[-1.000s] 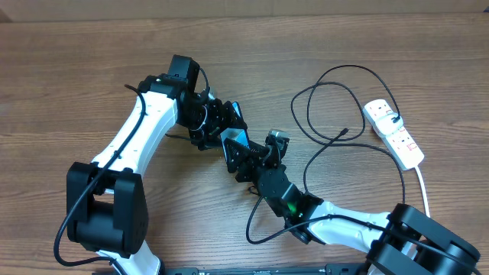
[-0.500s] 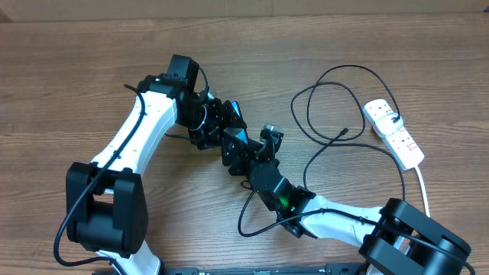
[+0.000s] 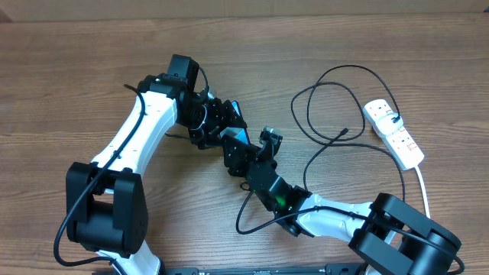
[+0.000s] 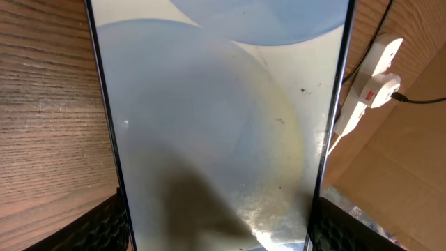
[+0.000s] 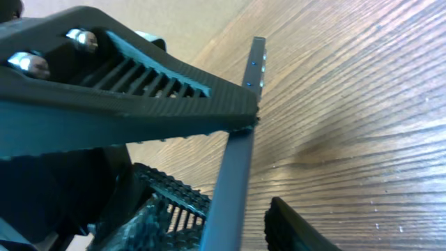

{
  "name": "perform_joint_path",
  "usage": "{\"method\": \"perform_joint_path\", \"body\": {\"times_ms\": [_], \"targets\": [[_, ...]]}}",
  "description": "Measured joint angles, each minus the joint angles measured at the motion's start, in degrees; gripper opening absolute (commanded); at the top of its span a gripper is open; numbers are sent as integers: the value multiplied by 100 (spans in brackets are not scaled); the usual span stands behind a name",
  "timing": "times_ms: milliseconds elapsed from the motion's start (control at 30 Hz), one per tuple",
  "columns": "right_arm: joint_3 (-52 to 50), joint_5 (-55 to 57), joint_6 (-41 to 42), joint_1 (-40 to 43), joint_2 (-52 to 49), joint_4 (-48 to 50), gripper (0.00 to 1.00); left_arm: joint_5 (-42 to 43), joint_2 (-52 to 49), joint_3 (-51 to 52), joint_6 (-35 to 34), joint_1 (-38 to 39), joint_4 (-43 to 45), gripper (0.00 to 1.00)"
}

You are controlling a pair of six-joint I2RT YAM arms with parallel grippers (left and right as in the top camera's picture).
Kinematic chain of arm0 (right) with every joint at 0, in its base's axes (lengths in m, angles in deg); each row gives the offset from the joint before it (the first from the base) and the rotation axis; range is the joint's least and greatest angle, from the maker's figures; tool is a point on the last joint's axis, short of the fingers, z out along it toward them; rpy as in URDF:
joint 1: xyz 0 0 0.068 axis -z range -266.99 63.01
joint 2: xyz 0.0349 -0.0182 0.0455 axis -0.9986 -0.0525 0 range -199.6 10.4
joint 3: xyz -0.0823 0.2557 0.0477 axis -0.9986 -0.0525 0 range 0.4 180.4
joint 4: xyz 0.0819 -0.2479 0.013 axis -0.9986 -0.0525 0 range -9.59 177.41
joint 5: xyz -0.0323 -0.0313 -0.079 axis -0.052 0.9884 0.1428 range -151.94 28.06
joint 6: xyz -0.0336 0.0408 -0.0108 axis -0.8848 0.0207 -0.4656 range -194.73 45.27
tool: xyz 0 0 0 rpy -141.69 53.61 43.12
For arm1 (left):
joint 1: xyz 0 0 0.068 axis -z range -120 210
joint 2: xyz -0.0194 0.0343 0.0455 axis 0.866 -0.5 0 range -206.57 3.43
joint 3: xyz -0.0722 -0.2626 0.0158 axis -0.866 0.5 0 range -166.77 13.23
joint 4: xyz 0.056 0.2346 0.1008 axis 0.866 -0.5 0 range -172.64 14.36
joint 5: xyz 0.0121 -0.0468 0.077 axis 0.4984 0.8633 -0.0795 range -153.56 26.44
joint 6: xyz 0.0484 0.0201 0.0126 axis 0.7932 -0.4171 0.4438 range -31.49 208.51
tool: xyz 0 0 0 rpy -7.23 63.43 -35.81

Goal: Plug charger to phone and switch on socket

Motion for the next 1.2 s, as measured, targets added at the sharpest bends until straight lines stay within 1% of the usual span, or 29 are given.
{"method": "perform_joint_path", "body": {"times_ms": [167,367,767,1100,1200], "targets": [[7,-2,26,0,0,11,33,-2,0,0,-42,0,2,50],[7,-116,39,0,0,11,27,-7,0,0,-55,0,68,51],[7,-175,35,0,-9,-26,20,-98,0,0,-55,0,125,51],[7,-175,37,0,-13,-28,19,-138,0,-9,-55,2,122,51],[7,-173,39,0,-15,-42,15,-186,0,-9,-55,9,125,51]]}}
